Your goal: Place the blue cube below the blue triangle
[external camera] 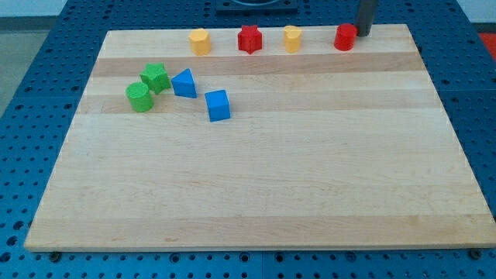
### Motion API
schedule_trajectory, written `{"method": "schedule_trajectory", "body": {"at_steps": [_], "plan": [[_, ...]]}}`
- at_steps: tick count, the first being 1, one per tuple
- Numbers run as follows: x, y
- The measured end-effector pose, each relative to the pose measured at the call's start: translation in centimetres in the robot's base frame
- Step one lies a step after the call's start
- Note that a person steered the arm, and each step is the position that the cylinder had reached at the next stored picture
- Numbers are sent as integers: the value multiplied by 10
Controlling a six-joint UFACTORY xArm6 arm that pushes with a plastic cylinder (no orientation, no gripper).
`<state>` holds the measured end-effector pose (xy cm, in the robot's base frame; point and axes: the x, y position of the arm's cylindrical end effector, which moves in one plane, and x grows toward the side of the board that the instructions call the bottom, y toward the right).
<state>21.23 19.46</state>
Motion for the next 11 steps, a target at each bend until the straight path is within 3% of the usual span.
{"method": "schedule_trajectory", "body": {"at_steps": [2,4,11], "plan": [[0,-6],[30,35],[28,6]]}}
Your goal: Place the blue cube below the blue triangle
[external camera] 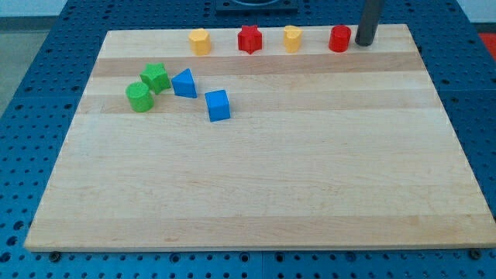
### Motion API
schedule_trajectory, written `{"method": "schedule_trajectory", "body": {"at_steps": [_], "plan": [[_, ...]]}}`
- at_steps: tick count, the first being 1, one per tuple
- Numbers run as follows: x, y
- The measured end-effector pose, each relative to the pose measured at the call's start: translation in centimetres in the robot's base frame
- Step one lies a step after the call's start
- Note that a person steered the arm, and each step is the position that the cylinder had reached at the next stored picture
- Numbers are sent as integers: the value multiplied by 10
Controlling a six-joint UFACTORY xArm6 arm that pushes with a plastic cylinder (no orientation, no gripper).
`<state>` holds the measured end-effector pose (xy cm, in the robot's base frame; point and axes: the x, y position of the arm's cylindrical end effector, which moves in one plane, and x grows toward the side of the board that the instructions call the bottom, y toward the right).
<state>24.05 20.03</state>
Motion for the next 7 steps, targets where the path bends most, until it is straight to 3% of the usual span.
{"method": "schedule_trajectory", "body": {"at_steps": [1,2,3,7], "plan": [[9,2],[59,28],[93,10],[93,9]]}}
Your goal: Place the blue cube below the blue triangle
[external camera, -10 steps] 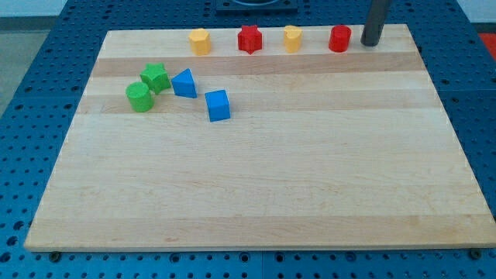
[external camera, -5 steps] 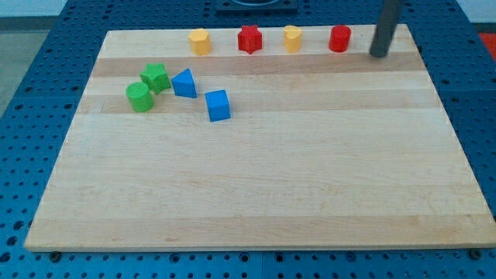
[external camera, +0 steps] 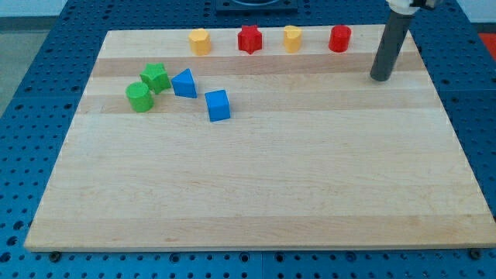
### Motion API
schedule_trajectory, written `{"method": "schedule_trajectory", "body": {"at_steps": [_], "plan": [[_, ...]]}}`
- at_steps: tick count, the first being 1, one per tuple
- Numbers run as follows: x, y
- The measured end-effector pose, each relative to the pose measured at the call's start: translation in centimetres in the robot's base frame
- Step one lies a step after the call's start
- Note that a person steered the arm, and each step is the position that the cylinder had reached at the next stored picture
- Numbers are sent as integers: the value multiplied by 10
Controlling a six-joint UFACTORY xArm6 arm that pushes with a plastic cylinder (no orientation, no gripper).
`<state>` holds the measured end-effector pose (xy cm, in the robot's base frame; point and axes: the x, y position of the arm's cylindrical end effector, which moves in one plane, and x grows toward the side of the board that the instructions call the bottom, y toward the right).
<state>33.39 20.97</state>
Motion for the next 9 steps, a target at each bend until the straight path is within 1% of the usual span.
{"method": "schedule_trajectory", "body": {"at_steps": [1,3,9], "plan": [[0,-7],[27,-22],[28,-38]]}}
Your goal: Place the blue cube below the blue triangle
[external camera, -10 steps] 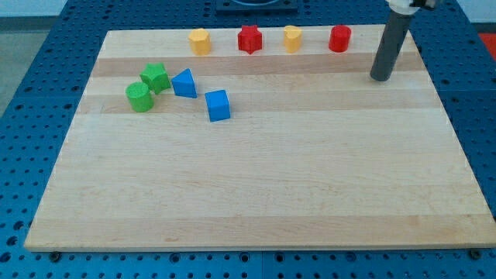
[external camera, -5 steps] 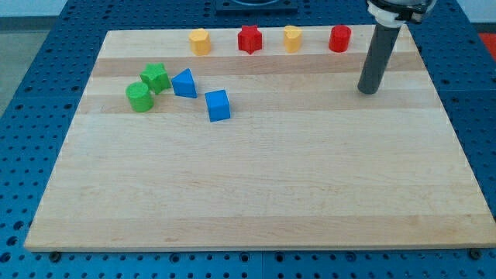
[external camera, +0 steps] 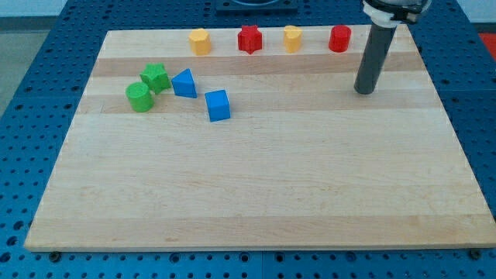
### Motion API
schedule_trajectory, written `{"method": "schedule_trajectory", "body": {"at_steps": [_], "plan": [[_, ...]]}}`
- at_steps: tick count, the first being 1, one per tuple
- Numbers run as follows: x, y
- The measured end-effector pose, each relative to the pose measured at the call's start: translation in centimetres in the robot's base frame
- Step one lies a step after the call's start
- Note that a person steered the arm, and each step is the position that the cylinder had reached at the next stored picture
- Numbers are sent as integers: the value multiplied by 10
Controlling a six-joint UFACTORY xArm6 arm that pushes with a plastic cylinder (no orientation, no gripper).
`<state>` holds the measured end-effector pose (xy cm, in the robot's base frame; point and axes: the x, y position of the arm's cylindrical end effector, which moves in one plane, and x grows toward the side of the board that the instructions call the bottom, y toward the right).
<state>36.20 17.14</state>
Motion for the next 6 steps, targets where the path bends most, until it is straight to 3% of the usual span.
{"method": "schedule_trajectory", "body": {"at_steps": [1,3,5,6], "plan": [[-9,-31],[32,-45],[-42,-102],[-35,-126]]}}
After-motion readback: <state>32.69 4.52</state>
